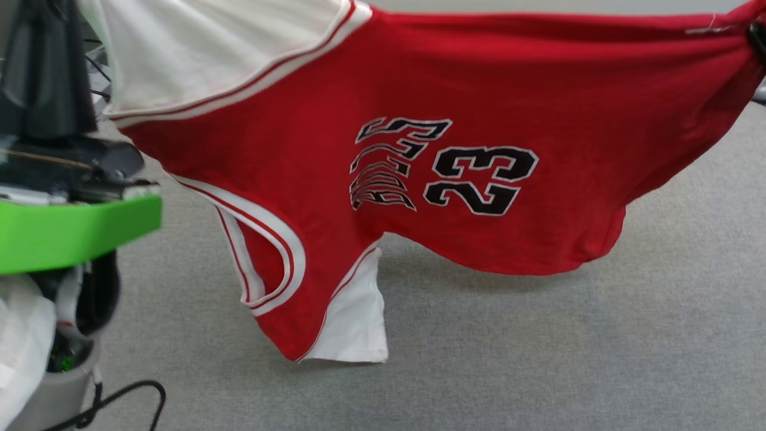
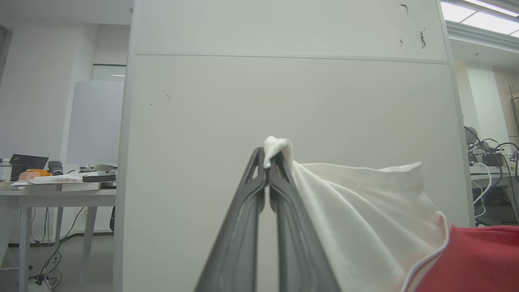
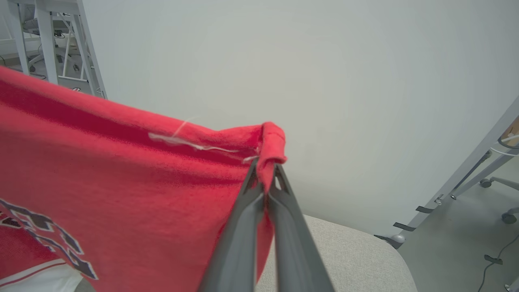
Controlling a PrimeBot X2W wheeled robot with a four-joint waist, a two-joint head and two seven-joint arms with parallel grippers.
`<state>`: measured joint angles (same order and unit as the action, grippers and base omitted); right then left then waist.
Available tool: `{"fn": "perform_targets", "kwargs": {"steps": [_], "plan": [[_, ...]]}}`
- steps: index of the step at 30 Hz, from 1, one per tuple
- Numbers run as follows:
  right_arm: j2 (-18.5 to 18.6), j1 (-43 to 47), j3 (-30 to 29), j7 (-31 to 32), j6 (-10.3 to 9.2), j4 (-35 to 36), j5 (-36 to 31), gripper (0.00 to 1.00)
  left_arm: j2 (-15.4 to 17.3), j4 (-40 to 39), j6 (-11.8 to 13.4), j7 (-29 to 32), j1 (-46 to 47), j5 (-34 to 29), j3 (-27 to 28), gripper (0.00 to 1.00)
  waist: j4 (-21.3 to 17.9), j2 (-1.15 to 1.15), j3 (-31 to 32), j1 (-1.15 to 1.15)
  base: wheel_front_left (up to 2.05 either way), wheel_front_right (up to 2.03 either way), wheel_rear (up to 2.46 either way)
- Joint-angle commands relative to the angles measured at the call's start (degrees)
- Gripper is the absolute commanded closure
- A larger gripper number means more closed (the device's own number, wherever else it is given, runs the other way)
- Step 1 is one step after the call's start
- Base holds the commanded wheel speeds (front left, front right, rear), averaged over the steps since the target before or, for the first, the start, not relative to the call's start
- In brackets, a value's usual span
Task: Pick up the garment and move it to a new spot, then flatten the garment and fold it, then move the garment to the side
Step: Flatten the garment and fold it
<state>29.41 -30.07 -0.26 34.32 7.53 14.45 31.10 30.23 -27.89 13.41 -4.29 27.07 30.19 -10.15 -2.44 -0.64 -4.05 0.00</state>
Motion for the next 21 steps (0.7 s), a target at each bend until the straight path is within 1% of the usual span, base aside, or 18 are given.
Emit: {"fn": "perform_targets", "kwargs": {"steps": [1,6,11,13,16,21], "plan": [[0.24,-1.15,-0.37,-0.64,-0.04,0.37,0.08,1.0,0.62,0.02,-0.14,-0.42,2.12,-0.49,0.74,1.0,-1.57,0.64,-2.66,0.0,0.0,0.0,0.0],[0.25,-3.87,-1.72,-2.84,-0.04,0.75,-0.97,1.0,2.72,0.68,-2.34,-0.25,9.6,-1.06,1.55,1.0,-2.27,0.64,-7.86,0.0,0.0,0.0,0.0],[0.1,-9.56,-2.94,-4.35,-0.04,-0.66,-2.11,1.0,5.14,3.53,-5.71,0.42,20.62,-1.74,1.65,1.0,-2.33,0.64,-14.27,0.0,0.0,0.0,0.0],[0.22,-13.38,-3.2,-5.26,-0.04,-1.93,-3.27,1.0,6.31,6.13,-7.59,1.09,25.95,-1.65,1.54,1.0,-2.27,0.64,-17.38,0.0,0.0,0.0,0.0],[-1.03,-19.22,-4.2,-6.13,-0.04,-4.81,-4.04,1.0,7.65,10.32,-10.48,2.11,33.17,-1.44,0.83,1.0,-2.15,0.64,-21.5,0.0,0.0,0.0,0.0],[-0.63,-30.36,-3.36,-8.58,-0.04,-11.98,-7.98,1.0,8.9,20.53,-15.39,2.32,46.9,-2.08,-0.72,1.0,-1.67,0.64,-28.15,0.0,0.0,0.0,0.0]]}}
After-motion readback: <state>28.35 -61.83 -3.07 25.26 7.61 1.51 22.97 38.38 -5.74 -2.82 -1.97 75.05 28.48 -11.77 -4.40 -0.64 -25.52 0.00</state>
